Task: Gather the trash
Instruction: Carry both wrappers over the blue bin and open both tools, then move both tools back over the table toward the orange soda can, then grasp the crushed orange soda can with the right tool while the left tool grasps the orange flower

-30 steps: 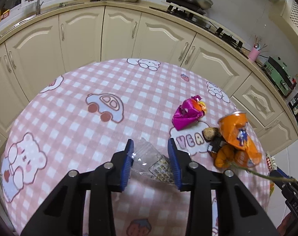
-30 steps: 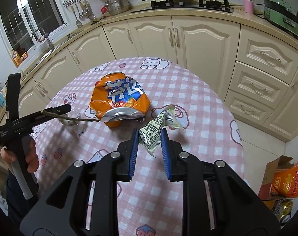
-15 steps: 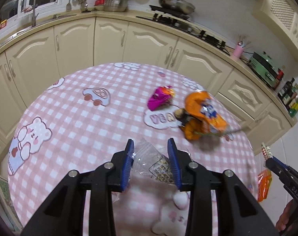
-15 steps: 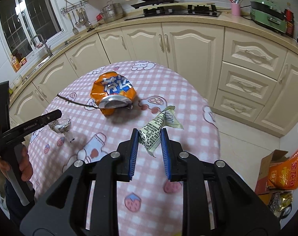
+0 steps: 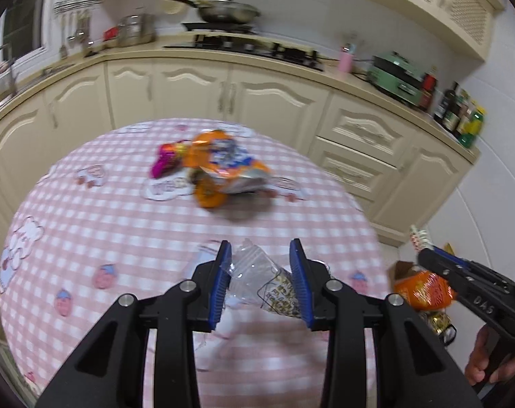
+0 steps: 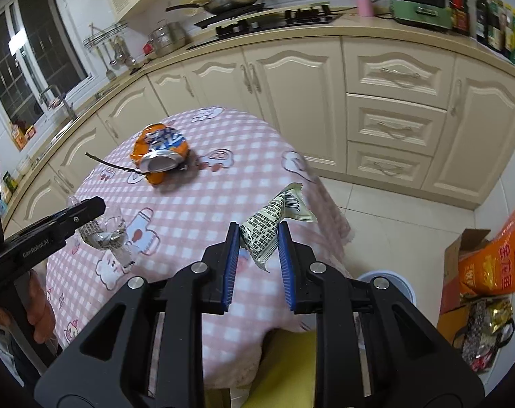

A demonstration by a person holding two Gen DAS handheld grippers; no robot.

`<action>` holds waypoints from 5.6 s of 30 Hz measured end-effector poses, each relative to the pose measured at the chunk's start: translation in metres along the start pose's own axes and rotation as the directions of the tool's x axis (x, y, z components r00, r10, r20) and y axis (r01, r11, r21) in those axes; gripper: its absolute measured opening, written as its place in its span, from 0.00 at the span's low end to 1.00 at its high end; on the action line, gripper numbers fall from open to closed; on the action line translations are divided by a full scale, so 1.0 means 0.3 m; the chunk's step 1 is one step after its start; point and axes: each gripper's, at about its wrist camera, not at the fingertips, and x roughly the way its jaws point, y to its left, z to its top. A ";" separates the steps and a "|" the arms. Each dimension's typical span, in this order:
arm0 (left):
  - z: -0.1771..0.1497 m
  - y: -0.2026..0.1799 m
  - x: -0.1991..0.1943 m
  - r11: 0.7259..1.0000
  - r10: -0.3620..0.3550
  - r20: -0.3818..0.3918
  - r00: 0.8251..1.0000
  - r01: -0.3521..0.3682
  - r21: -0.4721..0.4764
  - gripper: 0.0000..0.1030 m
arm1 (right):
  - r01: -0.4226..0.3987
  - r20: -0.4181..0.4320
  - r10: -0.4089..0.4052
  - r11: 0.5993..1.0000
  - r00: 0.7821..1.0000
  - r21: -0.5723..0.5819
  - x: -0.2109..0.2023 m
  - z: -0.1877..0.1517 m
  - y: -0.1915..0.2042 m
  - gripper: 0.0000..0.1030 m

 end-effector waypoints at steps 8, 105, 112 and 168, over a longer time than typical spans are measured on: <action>-0.011 -0.237 0.041 0.993 -0.073 -0.022 0.997 0.075 0.096 0.33 | 0.020 0.012 -0.021 0.997 1.000 0.078 -0.084 -0.086 -0.134 0.23; -0.009 0.102 0.063 0.997 0.054 -0.088 0.995 -0.058 -0.046 0.70 | -0.060 -0.109 0.052 0.996 0.993 -0.071 0.146 0.145 0.185 0.85; 0.039 0.288 0.056 0.985 0.095 -0.085 0.992 -0.106 -0.139 0.72 | -0.116 -0.173 0.094 0.986 0.980 -0.119 0.288 0.257 0.343 0.87; 0.081 0.479 0.255 0.974 0.010 -0.203 0.979 -0.055 -0.221 0.73 | -0.055 -0.352 0.036 0.998 0.935 -0.042 0.670 0.304 0.333 0.93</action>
